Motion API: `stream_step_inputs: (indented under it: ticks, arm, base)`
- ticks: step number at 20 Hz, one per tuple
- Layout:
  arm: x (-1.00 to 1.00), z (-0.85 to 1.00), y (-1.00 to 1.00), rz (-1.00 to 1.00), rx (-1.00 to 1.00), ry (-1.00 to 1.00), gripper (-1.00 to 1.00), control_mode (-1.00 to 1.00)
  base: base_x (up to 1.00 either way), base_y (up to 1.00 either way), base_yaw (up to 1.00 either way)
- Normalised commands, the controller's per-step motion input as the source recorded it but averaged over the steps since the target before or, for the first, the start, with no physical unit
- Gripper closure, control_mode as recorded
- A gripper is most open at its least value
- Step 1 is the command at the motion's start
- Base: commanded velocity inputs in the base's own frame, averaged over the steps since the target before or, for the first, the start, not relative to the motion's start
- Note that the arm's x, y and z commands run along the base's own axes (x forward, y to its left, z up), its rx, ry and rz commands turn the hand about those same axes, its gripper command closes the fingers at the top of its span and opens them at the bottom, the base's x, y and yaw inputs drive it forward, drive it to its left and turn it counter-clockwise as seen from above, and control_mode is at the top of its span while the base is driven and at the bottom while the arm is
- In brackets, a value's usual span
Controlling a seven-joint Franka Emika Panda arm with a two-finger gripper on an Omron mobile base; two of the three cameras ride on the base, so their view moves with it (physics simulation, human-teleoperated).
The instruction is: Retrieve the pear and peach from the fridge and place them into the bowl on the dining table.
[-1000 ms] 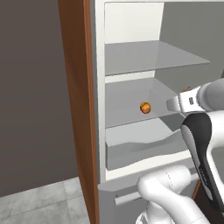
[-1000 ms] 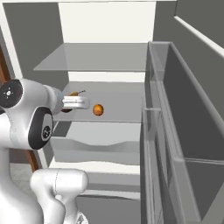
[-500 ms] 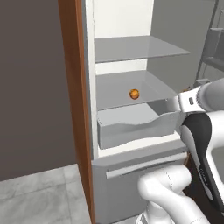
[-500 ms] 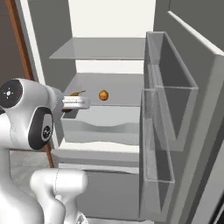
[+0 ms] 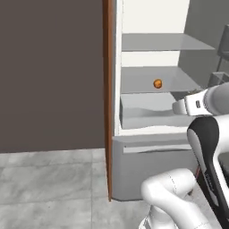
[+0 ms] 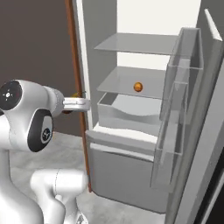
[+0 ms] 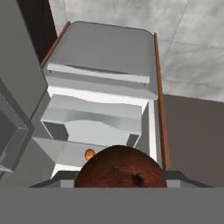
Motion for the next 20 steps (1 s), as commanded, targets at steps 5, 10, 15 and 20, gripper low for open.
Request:
stream_step_inputs:
  ticks: [5, 10, 15, 20]
  arm:
    - [0.00, 0.00, 0.00, 0.00, 0.00, 0.00, 1.00, 1.00]
    - [0.00, 0.00, 0.00, 0.00, 0.00, 0.00, 1.00, 1.00]
    - [0.00, 0.00, 0.00, 0.00, 0.00, 0.00, 1.00, 1.00]
    - [0.00, 0.00, 0.00, 0.00, 0.00, 0.00, 1.00, 1.00]
  base:
    - [-0.43, 0.44, 0.52]
    - [-0.23, 0.65, 0.52]
    - [-0.11, 0.63, 0.51]
    - [0.00, 0.58, 0.47]
